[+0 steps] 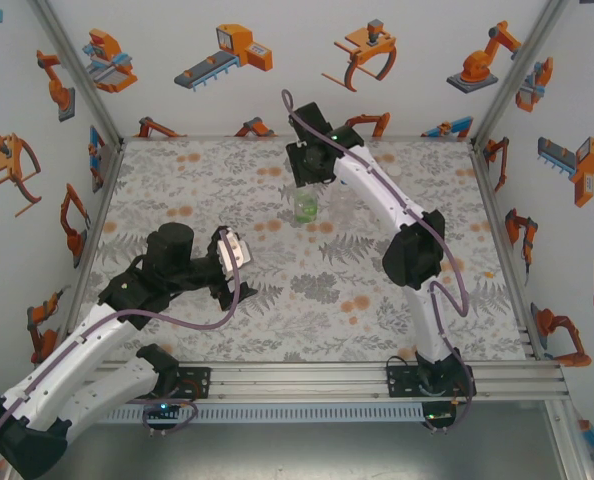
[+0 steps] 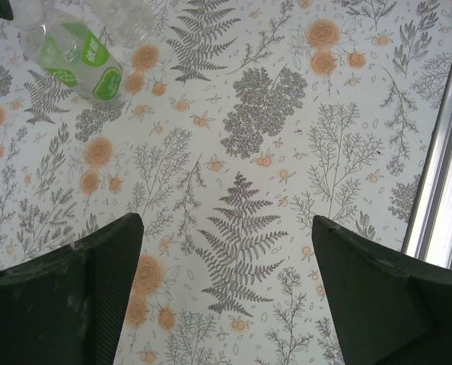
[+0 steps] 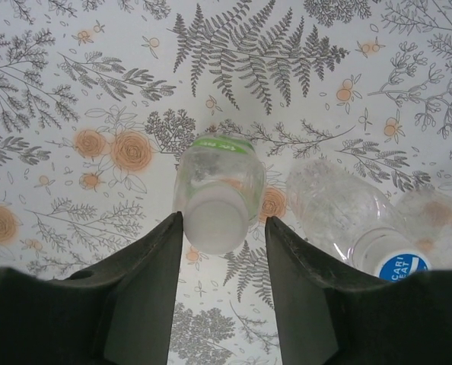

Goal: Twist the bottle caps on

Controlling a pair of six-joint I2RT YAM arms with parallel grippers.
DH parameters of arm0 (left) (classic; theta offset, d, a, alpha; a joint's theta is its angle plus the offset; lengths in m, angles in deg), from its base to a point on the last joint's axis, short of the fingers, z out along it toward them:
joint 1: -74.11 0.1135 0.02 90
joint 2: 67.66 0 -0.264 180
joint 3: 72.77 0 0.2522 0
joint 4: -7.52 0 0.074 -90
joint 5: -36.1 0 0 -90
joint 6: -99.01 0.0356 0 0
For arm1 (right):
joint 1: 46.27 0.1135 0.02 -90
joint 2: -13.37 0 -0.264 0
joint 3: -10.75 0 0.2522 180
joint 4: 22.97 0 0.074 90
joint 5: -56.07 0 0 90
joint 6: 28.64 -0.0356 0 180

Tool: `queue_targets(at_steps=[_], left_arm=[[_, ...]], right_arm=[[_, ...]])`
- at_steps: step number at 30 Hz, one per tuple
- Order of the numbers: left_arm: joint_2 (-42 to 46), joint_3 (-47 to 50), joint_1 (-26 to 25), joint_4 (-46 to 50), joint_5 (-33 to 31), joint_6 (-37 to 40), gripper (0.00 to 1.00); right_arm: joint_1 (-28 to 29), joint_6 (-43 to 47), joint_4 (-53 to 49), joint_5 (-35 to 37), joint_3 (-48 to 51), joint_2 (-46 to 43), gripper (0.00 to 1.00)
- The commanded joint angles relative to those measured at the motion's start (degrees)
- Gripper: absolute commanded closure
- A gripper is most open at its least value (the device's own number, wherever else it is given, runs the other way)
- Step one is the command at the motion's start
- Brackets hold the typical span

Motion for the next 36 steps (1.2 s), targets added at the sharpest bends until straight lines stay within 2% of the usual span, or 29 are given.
queue_targets(at_steps=[1, 5, 8, 11, 14, 16, 19, 28, 36], left_arm=[[0.4, 0.6, 0.4, -1.1, -0.2, -0.6, 0.16], [0.2, 0.7, 0.5, -1.1, -1.6, -0.4, 0.14], [0.0, 0.5, 0.6, -1.4, -4.0, -0.6, 0.12], [-0.7, -0.1, 0.9, -2.2, -5.9, -2.0, 0.01], [-2.0, -0.9, 0.9, -3.7, -7.2, -4.4, 0.03], [-3.0, -0.7, 0.9, -5.6, -8.4, -6.4, 0.03], [-4.6, 0.8, 0.9, -9.5, -11.8, -9.3, 0.03], [-9.6, 8.7, 2.8, -22.4, -29.1, -14.1, 0.03], [-13.0, 18.1, 12.1, -36.6, -34.8, -16.3, 0.03]], right_arm=[[-0.4, 0.8, -2.7, 0.1, -3.7, 0.6, 0.52], [-0.4, 1.3, -4.0, 0.6, -4.7, -0.4, 0.51], [-0.4, 1.5, -4.9, 2.5, -3.5, -2.4, 0.45], [-0.4, 1.7, -5.0, 5.2, 0.3, -6.0, 0.37], [-0.4, 2.2, -4.3, 7.4, 5.9, -10.4, 0.24], [-0.5, 2.7, -3.1, 9.0, 11.2, -14.3, 0.11], [-0.7, 2.8, -1.0, 11.4, 19.1, -19.6, 0.01], [-5.5, 3.2, 9.7, 14.5, 46.0, -36.7, 0.01], [-17.0, 6.3, 30.3, 13.5, 72.9, -47.2, 0.01]])
